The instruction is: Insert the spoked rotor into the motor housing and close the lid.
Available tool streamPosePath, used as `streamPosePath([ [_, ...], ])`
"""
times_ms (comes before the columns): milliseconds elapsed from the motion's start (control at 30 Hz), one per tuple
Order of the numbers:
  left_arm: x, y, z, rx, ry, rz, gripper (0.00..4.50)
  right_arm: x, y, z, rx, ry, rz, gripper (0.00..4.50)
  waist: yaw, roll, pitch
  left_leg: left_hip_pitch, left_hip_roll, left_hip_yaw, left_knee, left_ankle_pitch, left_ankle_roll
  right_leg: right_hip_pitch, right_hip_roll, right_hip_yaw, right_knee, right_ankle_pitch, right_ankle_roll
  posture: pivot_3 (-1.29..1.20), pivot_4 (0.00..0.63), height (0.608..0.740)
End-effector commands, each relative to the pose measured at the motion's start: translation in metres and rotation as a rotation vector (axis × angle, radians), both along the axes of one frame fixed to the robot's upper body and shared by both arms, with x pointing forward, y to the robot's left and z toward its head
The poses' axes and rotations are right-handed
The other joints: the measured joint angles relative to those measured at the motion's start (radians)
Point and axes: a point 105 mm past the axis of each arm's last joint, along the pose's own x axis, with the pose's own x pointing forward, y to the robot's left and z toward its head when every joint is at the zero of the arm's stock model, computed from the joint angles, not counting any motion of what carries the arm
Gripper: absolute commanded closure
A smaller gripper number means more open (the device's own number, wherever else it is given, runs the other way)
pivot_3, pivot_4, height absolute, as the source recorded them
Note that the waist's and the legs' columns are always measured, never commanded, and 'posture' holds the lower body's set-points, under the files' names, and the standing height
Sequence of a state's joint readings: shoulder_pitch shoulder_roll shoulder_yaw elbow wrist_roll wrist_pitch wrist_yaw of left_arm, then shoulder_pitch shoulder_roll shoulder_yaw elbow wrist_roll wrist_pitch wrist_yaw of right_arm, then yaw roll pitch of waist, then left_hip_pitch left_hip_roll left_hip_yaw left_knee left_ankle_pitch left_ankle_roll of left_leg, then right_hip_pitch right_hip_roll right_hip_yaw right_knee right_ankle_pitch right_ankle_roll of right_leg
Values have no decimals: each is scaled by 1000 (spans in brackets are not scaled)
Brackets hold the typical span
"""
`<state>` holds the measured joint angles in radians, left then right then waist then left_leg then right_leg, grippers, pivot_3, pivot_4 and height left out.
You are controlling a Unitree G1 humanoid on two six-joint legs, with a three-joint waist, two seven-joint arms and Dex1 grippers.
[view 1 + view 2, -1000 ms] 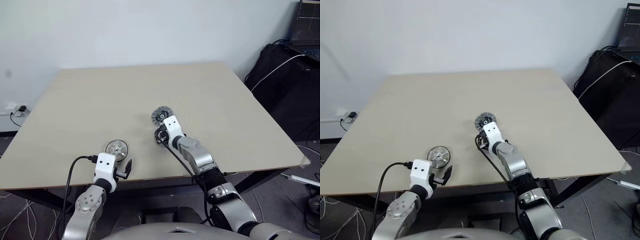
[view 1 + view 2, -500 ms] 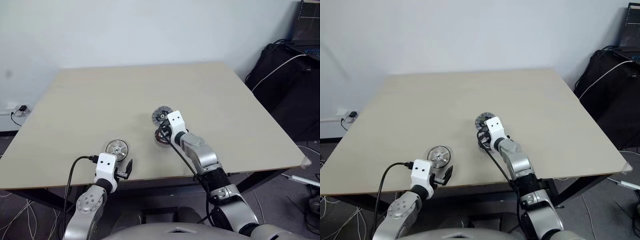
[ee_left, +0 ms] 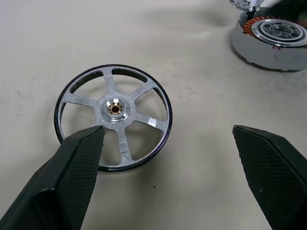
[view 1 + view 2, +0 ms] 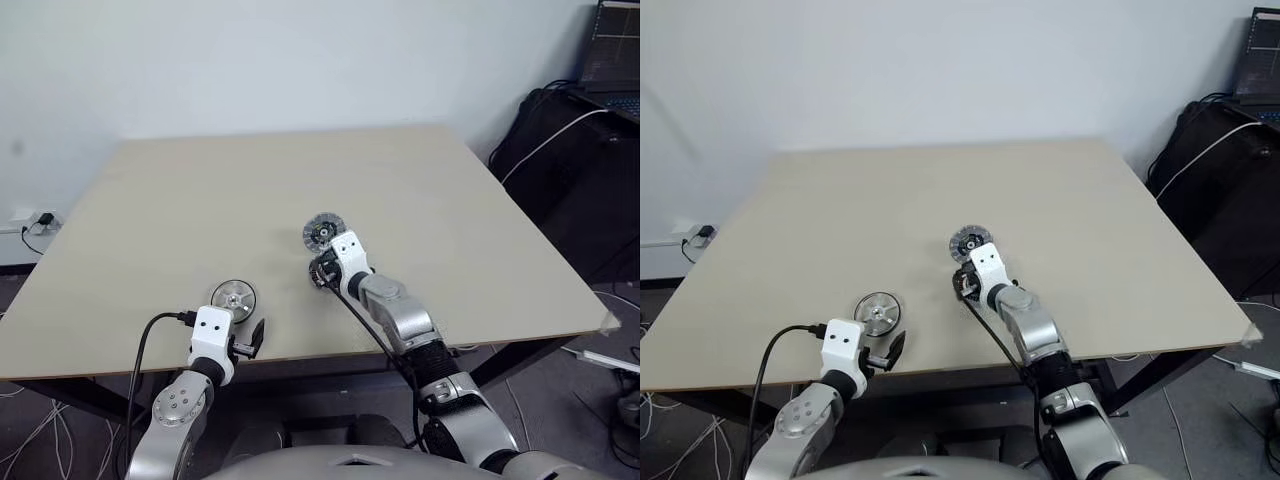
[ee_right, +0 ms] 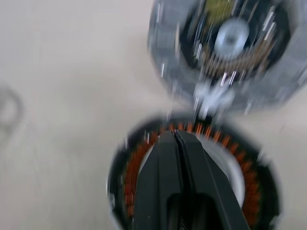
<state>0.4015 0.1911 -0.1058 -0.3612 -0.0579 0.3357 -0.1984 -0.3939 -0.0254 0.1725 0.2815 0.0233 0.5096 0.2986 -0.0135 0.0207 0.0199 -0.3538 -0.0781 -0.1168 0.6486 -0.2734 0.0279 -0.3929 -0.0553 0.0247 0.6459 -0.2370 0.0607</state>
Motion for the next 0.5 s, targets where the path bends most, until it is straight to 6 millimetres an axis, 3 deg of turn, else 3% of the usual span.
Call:
streamPosePath([
  [33, 6, -1, 12, 1, -55, -9, 0, 11, 5, 32, 55, -105, -7, 4441, 0, 0, 0, 0, 0, 0, 0, 0, 0, 0, 0, 0, 0, 1, -2, 0, 0, 740],
  [200, 5, -1, 13, 1, -56, -8, 0, 5, 1, 1, -14, -23, -14, 4441, 0, 0, 0, 0, 0, 0, -1, 0, 0, 0, 0, 0, 0, 1, -2, 0, 0, 740],
  [367, 5, 0, 13, 2, -57, 0, 0, -17, -3, -42, -98, 132, 33, 4441, -2, 1, -1, 0, 0, 0, -1, 0, 0, 0, 0, 0, -1, 0, -3, 0, 0, 740],
  [500, 5, 0, 12, 3, -56, 1, 0, -21, 0, -37, -73, 119, 52, 4441, -2, -2, -3, 3, 1, 0, -1, 0, 0, 3, -1, 0, 0, -3, 1, 0, 0, 740],
])
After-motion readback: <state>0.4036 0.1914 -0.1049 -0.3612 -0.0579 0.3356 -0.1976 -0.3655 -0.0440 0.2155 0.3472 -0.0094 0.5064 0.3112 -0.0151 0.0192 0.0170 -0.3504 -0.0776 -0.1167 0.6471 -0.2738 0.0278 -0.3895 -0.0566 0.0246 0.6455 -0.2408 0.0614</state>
